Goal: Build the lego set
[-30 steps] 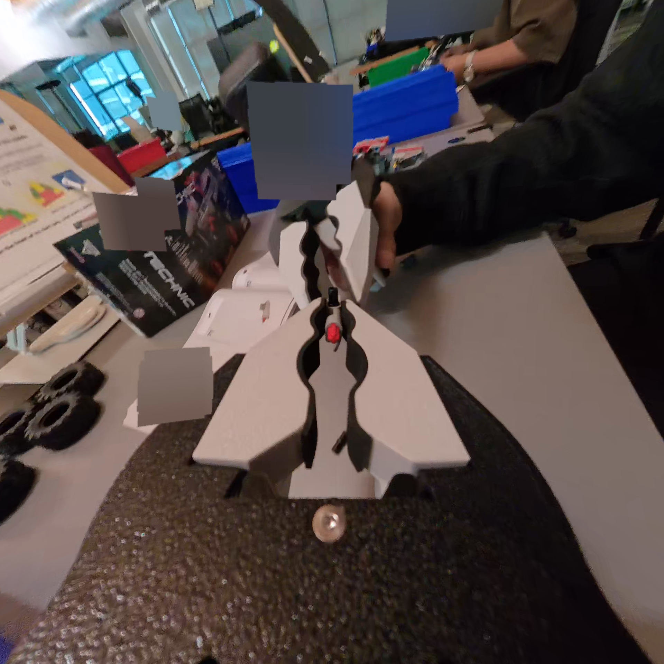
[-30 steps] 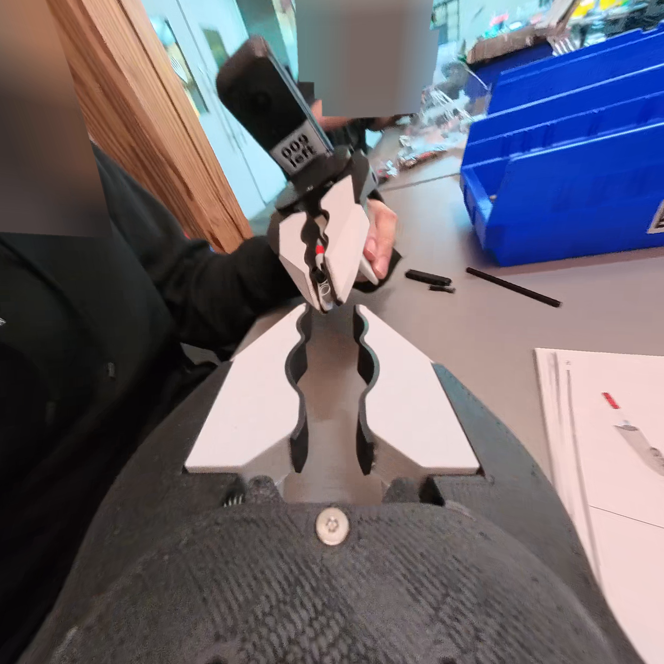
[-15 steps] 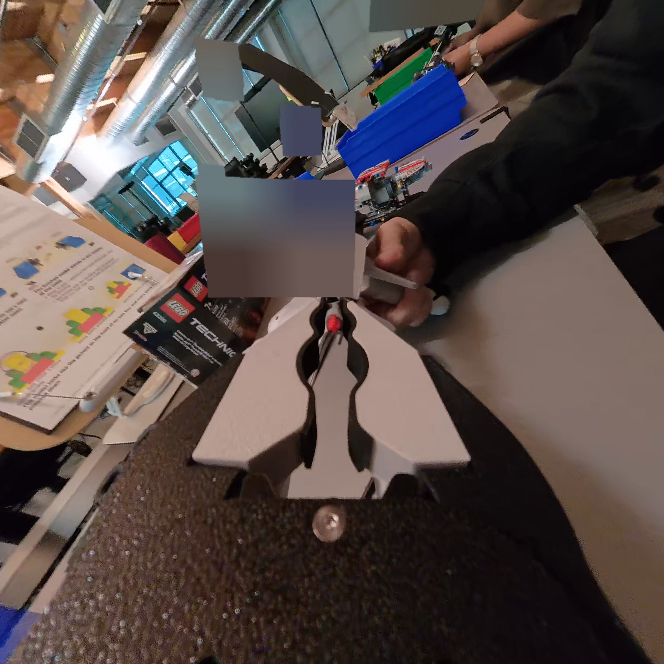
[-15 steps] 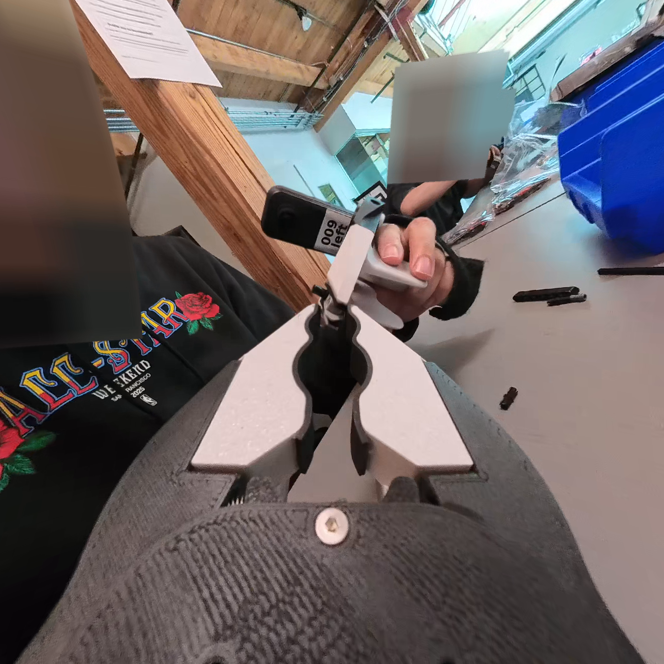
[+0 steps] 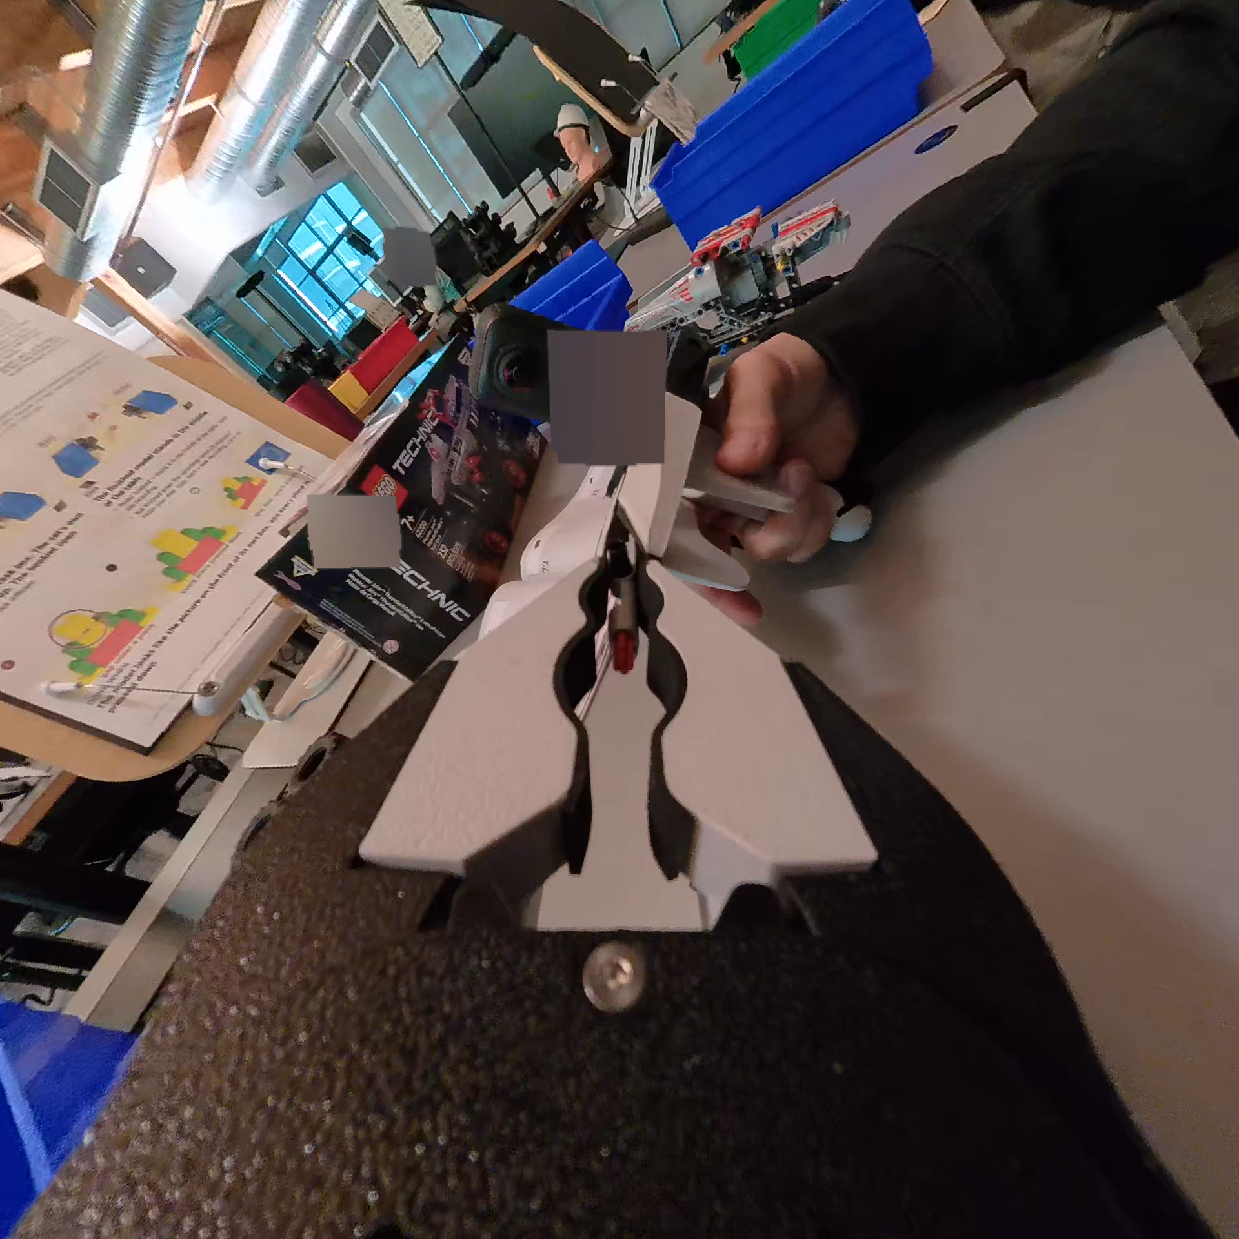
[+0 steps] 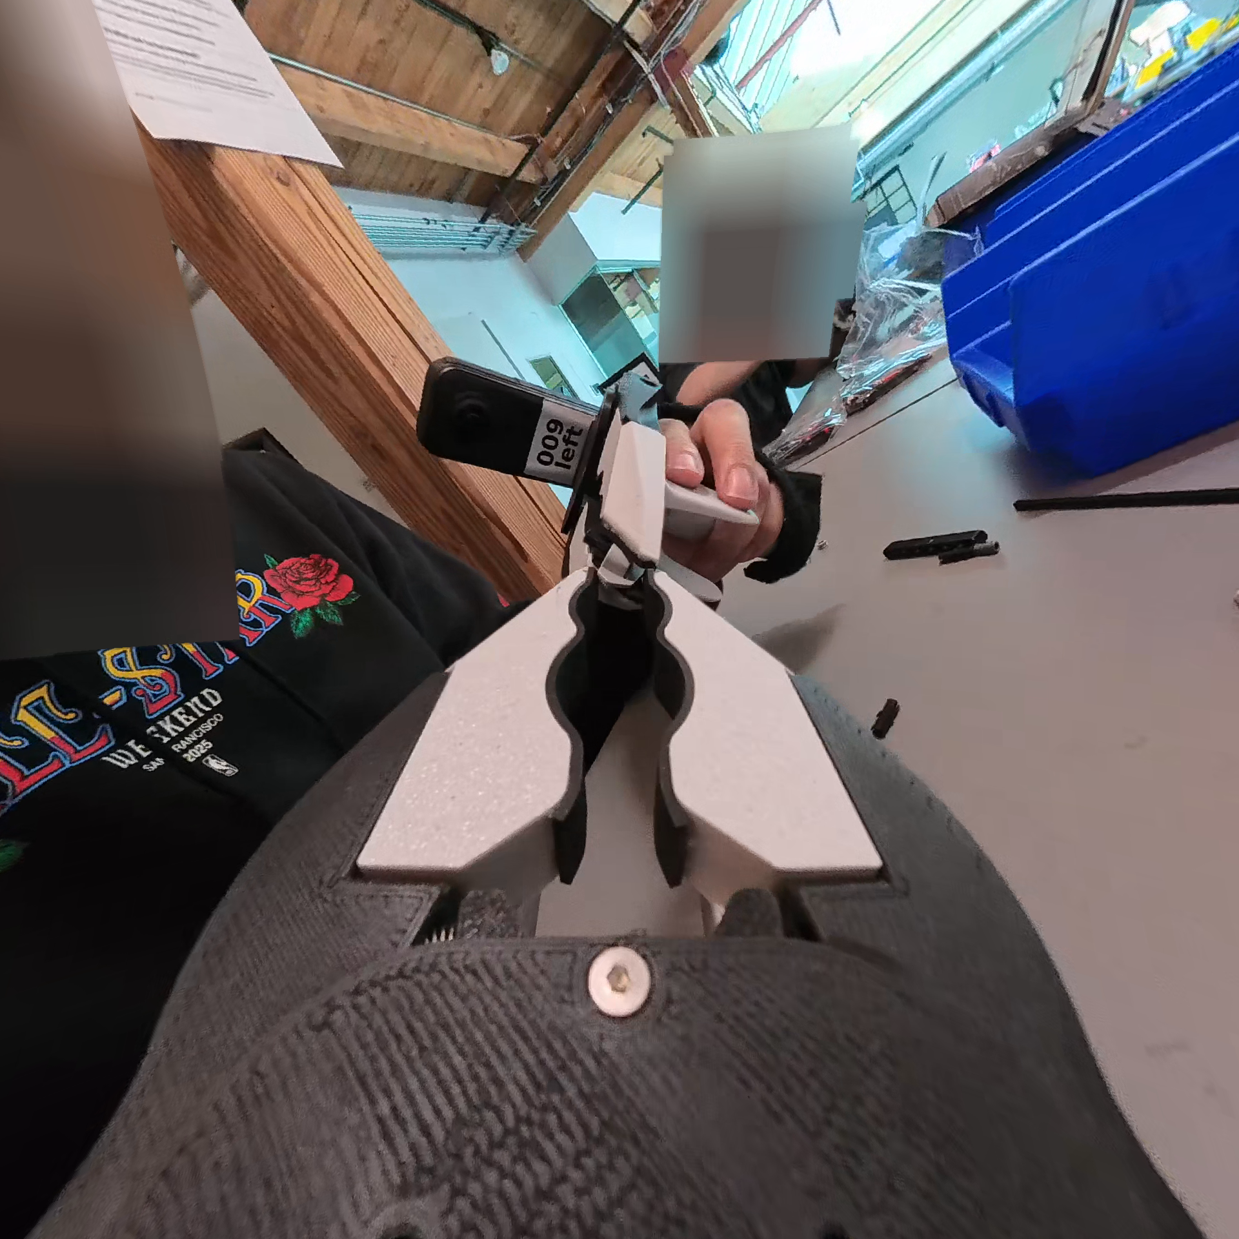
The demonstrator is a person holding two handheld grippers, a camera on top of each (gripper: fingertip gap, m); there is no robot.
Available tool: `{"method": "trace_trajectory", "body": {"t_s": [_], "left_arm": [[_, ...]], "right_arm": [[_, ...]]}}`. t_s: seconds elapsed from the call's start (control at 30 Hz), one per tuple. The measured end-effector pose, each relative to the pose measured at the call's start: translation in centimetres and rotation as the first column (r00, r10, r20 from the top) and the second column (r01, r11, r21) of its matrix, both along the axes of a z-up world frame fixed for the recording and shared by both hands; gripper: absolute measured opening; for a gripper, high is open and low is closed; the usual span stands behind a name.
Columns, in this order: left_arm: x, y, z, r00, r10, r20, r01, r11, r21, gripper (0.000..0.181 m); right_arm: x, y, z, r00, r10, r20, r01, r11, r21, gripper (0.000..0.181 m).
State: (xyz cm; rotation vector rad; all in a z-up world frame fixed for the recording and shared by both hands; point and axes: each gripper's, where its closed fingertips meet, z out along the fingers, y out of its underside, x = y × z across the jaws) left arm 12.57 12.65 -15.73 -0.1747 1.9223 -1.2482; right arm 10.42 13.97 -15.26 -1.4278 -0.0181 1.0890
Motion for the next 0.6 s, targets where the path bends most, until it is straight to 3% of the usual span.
{"method": "trace_trajectory", "body": {"t_s": [0.1,0.23,0.33,0.4,0.53,0.6], "left_arm": [[-0.2,0.2,-0.4,0.999,-0.027,-0.027,0.026,0.999,-0.022,0.004],[-0.4,0.3,-0.4,0.999,-0.041,-0.017,0.04,0.999,-0.029,0.004],[0.0,0.7,-0.8,1.0,0.0,-0.004,0.0,1.0,0.029,0.004],[0.3,0.9,-1.0,1.0,0.023,-0.004,-0.023,0.999,0.048,0.004],[1.1,1.2,-2.1,0.997,0.066,-0.032,-0.065,0.996,0.053,0.004],[1.3,1.4,-2.1,0.996,0.082,-0.021,-0.081,0.994,0.067,0.004]], "right_arm": [[-0.4,-0.1,-0.2,0.999,0.037,-0.025,-0.038,0.999,-0.023,0.021],[-0.4,0.3,-0.3,1.0,0.011,-0.014,-0.012,1.0,-0.029,0.012],[-0.1,0.5,-0.6,1.0,-0.003,-0.03,0.002,0.999,-0.052,0.02],[0.3,0.9,-1.0,0.999,-0.032,-0.022,0.03,0.996,-0.085,0.012],[1.4,1.0,-2.4,0.99,-0.098,0.1,0.113,0.981,-0.161,0.014],[2.4,1.0,-2.7,0.978,-0.161,0.132,0.183,0.966,-0.182,0.026]]}}
